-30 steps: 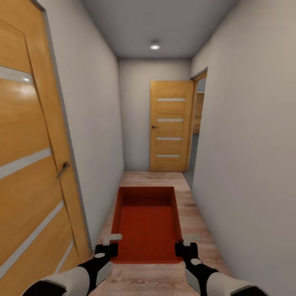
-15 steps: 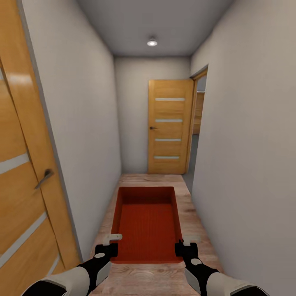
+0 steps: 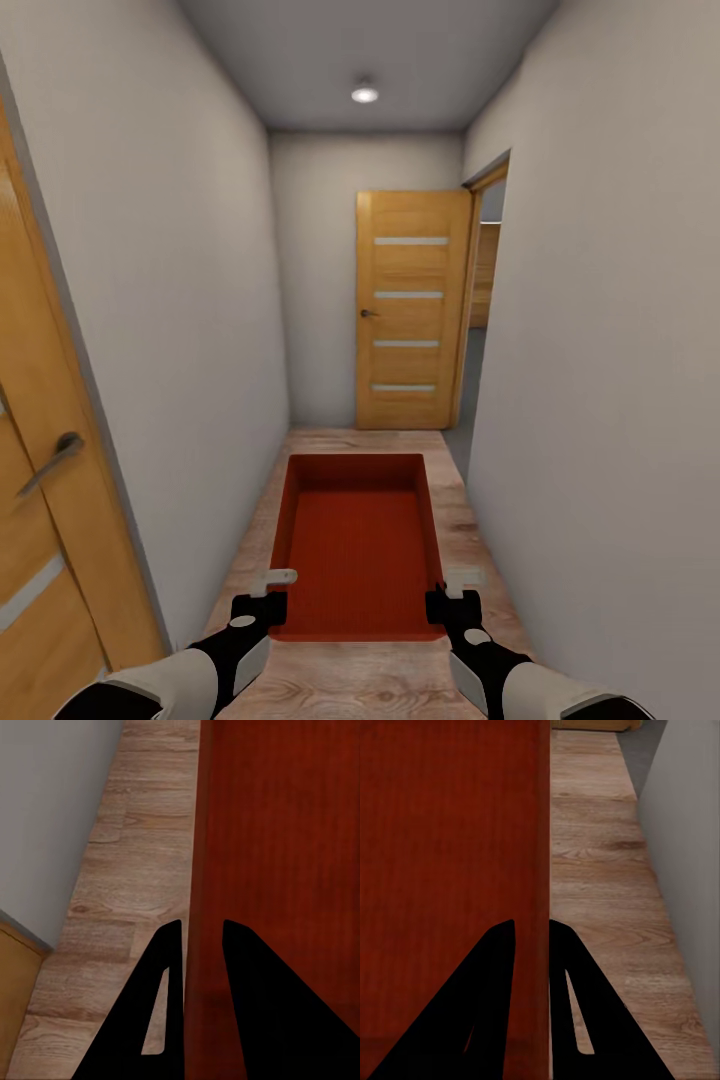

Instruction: Move the two storage containers from the living room to the garage. In the garage, place one container on the floor and stack the other container on top of it (either order is fine).

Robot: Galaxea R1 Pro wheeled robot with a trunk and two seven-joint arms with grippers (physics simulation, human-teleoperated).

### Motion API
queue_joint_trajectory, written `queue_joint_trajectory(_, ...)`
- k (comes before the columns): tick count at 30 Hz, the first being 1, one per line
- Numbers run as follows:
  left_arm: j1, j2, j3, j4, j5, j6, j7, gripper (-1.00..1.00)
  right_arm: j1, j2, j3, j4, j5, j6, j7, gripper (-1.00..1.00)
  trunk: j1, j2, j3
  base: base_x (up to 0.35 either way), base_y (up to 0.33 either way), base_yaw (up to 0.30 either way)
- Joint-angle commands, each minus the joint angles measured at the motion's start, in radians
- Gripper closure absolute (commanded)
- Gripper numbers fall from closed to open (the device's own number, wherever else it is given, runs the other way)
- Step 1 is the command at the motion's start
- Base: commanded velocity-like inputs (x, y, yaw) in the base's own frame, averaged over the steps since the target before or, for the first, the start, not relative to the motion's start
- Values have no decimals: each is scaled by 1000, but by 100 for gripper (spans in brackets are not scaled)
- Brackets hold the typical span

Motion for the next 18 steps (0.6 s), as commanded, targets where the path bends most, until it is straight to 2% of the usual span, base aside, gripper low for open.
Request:
queue_joint_trajectory(1, -1, 10, 7, -3, -12, -57, 6, 100, -1, -1, -41, 3, -6, -1, 2, 100, 1, -1, -2, 318, -6, 0)
queue_joint_trajectory(18, -1, 10, 7, -3, -12, -57, 6, 100, -1, -1, -41, 3, -6, -1, 2, 100, 1, -1, -2, 321, 0, 0)
